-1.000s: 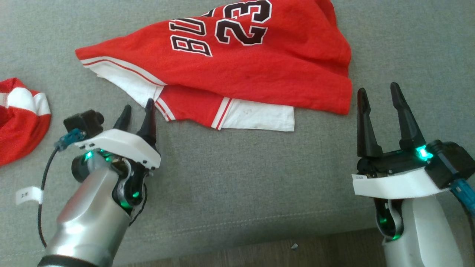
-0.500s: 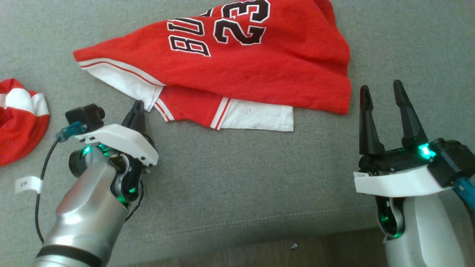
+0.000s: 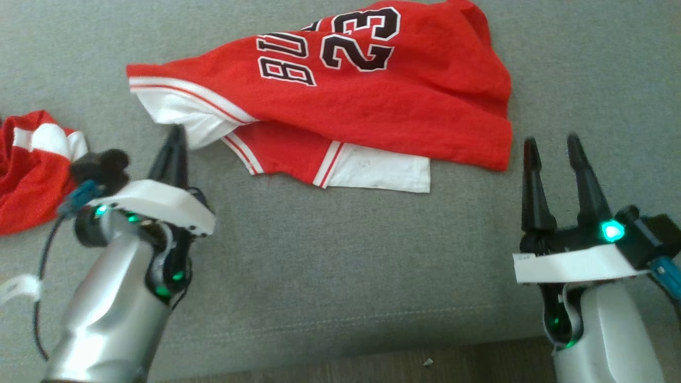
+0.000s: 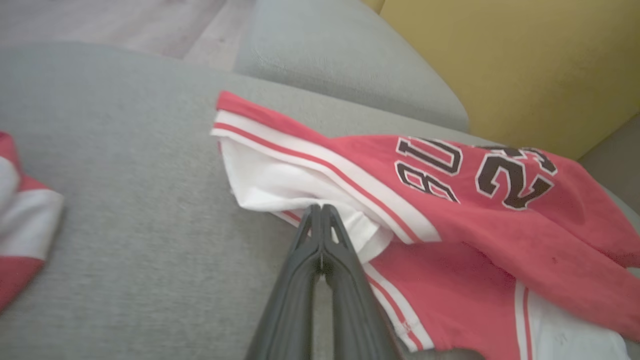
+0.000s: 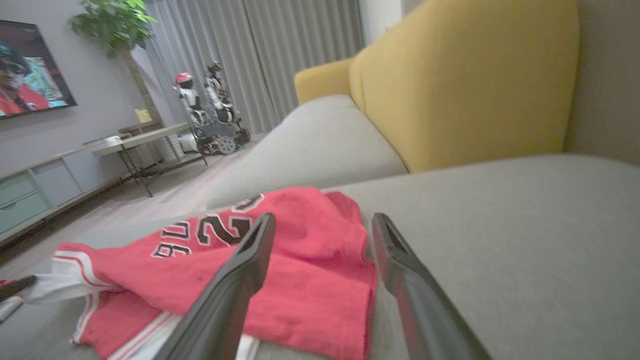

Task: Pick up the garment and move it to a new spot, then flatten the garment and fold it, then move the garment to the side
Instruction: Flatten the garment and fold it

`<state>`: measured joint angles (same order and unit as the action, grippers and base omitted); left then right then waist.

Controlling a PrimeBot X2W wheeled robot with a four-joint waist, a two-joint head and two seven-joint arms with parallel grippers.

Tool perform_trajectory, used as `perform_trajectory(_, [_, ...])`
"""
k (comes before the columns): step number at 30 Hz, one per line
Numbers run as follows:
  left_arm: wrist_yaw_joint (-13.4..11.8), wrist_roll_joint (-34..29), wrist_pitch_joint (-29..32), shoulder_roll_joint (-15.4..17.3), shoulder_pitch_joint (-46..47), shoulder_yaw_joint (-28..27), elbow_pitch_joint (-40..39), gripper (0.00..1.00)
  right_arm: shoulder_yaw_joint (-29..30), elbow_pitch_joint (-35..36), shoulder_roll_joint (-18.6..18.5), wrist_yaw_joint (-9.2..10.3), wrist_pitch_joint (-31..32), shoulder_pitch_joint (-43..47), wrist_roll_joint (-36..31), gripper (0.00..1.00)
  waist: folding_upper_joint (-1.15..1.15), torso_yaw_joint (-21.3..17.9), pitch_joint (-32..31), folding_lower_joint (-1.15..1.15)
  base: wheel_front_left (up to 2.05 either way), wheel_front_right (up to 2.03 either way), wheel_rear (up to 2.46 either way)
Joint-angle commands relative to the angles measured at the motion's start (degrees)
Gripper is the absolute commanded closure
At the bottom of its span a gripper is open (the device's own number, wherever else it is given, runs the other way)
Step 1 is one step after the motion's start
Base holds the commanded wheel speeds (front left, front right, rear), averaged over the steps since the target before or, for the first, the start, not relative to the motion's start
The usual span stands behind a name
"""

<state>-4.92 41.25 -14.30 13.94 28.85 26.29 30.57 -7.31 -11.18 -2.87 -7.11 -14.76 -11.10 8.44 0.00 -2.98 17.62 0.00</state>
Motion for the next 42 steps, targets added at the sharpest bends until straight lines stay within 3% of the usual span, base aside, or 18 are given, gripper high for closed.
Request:
perform_trajectory(1, [-0.6, -1.1, -0.7, 2.5, -0.7, -3.4, -3.2, 1.00, -0.6, -0.8, 0.0, -0.37, -0.2, 0.2, 1.6, 0.00, 0.00, 0.5, -0.1, 0.00, 0.00, 0.00, 0.00])
perform_trajectory(9, [-1.7, -3.4, -0.7, 4.5, -7.1, -9.9, -11.9, 1.00, 0.5, -18.5, 0.0, -0.37, -0.2, -5.7, 6.1, 0.00, 0.00, 2.4, -0.2, 0.00, 0.00, 0.00, 0.00])
perform_trajectory(23, [-2.0, -3.7, -0.7, 4.2, -7.6, -10.6, -13.2, 1.00, -0.7, -30.8, 0.0, -0.37, -0.2, -11.5, 7.0, 0.00, 0.00, 3.8, -0.4, 0.00, 0.00, 0.00, 0.00])
perform_trajectory(25, [-1.9, -3.7, -0.7, 4.1, -7.7, -10.5, -13.0, 1.00, -0.4, -31.2, 0.0, -0.37, -0.2, -11.5, 6.6, 0.28, 0.00, 3.7, -0.6, 0.00, 0.00, 0.00, 0.00])
perform_trajectory(26, [-1.9, -3.8, -0.7, 4.0, -7.7, -10.5, -12.9, 1.00, -0.5, -31.4, 0.0, -0.37, -0.2, -11.5, 6.5, 0.36, 0.00, 3.7, -0.8, 0.00, 0.00, 0.00, 0.00])
perform_trajectory(28, [-1.8, -3.8, -0.7, 4.0, -7.8, -10.5, -12.8, 1.00, -0.8, -31.5, 0.0, -0.37, -0.2, -11.5, 6.3, 0.75, 0.00, 3.6, -1.1, 0.00, 0.00, 0.00, 0.00])
perform_trajectory(29, [-1.8, -3.8, -0.7, 3.9, -7.8, -10.5, -12.7, 1.00, -1.0, -31.7, 0.0, -0.37, -0.2, -11.4, 6.2, 1.00, 0.00, 3.6, -1.3, 0.00, 0.00, 0.00, 0.00])
perform_trajectory(36, [-1.6, -3.8, -0.7, 4.0, -7.9, -11.0, -12.6, 1.00, -1.9, -31.3, 0.0, -0.37, -0.2, -11.6, 5.5, 1.00, 0.00, 3.2, -2.2, 0.00, 0.00, 0.00, 0.00])
perform_trajectory(42, [-1.0, -3.7, -0.7, 3.9, -8.4, -12.7, -14.1, 1.00, -1.0, -25.8, 0.0, -0.37, -0.2, -10.8, 4.4, 1.00, 0.00, 2.5, -3.5, 0.00, 0.00, 0.00, 0.00])
